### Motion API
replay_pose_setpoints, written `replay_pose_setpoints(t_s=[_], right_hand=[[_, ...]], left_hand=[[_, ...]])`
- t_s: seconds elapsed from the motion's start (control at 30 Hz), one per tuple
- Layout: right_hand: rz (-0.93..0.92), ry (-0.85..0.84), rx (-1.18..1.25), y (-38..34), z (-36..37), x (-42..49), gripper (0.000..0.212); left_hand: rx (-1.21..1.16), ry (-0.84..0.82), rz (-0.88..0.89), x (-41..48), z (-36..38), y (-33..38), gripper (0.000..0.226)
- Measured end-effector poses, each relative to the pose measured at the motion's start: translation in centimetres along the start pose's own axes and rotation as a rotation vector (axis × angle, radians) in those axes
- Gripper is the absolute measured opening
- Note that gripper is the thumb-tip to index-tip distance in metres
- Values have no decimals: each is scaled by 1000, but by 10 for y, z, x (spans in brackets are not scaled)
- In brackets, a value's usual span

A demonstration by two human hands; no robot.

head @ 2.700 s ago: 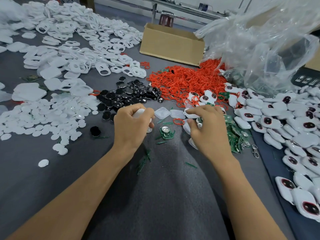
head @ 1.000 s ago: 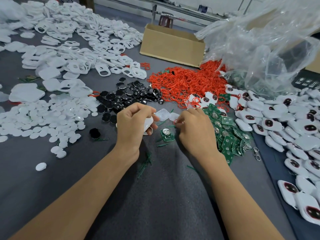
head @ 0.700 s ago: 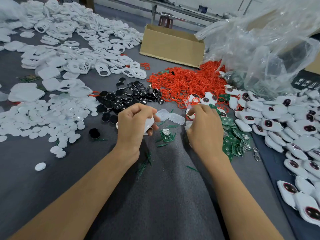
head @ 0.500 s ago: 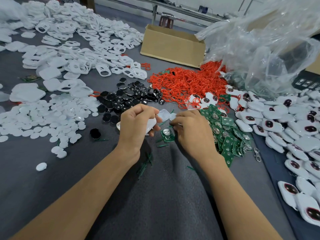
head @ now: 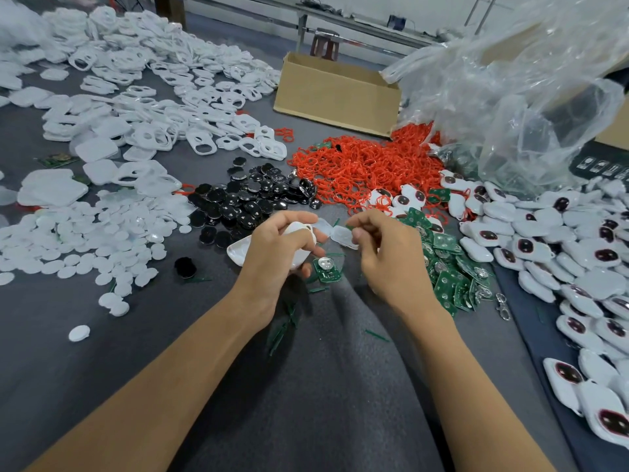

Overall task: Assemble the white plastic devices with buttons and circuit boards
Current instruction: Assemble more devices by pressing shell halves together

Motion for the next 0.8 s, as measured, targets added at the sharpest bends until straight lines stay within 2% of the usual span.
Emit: replay_pose_setpoints(t_s=[0.1,0.2,0.3,0.37,0.5,0.6,0.8], right_hand=[[9,39,156,-6,-6,-2,15],[-94,21,199,-19,-6,-8,10],[-137,-41,154,-27,1,-10,5],[-135,-69,99,-27,4,-10,4],[-175,-67,40,-28,6,-10,2],[-204,-72,24,-29,7,-11,2],[-279,-34,-18,-30,5,-12,3]], left_hand=[[2,-18,0,0,3,-1,33],[-5,-42,6,0,6,-1,30],[-112,-72,5,-1,10,0,21],[-173,-71,16,-1,10,2,22],[-108,-39,25,-1,10,0,28],[-69,-77,46,-2,12,-1,33],[-131,-128,53,1,12,-2,32]])
Point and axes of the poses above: each hand's wrist, its own x-axis towards the middle knuckle, its own z-axis out of the palm, y = z × x, the point moved 4 cm from there along x, towards the middle knuckle, and after that the axes turned 15 degrees about x, right-handed, at the moved point
